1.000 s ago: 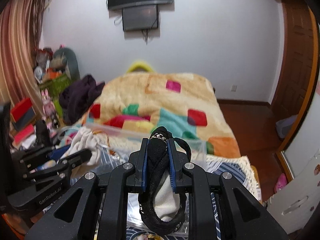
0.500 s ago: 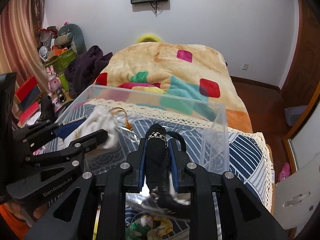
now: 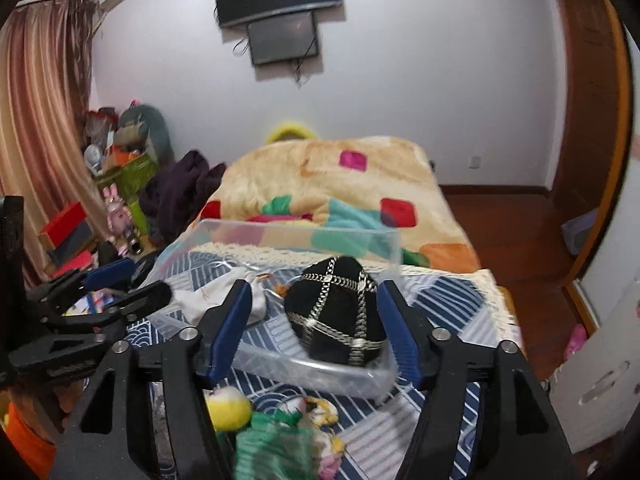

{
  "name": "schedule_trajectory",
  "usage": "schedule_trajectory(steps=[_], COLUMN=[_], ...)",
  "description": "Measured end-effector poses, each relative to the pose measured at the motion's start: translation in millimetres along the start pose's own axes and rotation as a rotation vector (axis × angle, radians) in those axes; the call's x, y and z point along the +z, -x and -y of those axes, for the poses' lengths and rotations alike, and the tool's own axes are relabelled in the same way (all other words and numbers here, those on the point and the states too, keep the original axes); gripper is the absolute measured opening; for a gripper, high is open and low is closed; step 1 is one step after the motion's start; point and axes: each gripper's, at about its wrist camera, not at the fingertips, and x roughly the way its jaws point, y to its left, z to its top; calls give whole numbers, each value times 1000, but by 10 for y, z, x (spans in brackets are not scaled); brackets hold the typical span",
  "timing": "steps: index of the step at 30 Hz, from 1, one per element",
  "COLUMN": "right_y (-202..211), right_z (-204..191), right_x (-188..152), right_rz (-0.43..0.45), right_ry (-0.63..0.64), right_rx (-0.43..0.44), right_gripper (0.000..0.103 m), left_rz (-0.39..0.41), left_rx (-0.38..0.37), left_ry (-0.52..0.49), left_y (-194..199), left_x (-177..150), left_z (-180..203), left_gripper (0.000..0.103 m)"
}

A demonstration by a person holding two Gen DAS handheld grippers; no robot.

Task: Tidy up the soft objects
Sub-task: 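Drop the cream pouch into the box with the left tool while the right tool drops the black cap in, then grasp the bagged grey knit with the left tool while the right tool grasps the yellow sponge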

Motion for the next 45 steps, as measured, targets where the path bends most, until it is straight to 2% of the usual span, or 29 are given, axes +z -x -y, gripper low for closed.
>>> schedule_trajectory(steps=[2,4,18,25,30,36,41,45], right_y=[85,138,274,182,122,-52,-57,-63], right_z=[-2,-4,-232,-249,-364,-508,-546,-582], right_x=[-63,-123,-541,-784,-901,-1000,-1038,-1073], right_rz=[19,22,-3,-40,-70,-142,-150,-164], right_ry=[-4,-2,-5,-43,-3,62,83,93], right_rx=[-8,-10,81,136,159,123,147,167], right_gripper=[68,68,68,68,57,34,26,26], left_rz=[10,10,-164,-204,-207,-225,-226,-229], left_rx=[2,0,-29,-37,-37,-65,-107,-146], left_ry=[2,-4,-9,15,26,45,41,59], left_y=[80,135,140,121,72,-18,-47,-18], left_x=[-69,-155,-898,-1116,-1120,-1123,-1124,-1137], left_z=[-7,-8,20,66,94,123,172,162], left_gripper=[90,91,91,91,91,74,55,40])
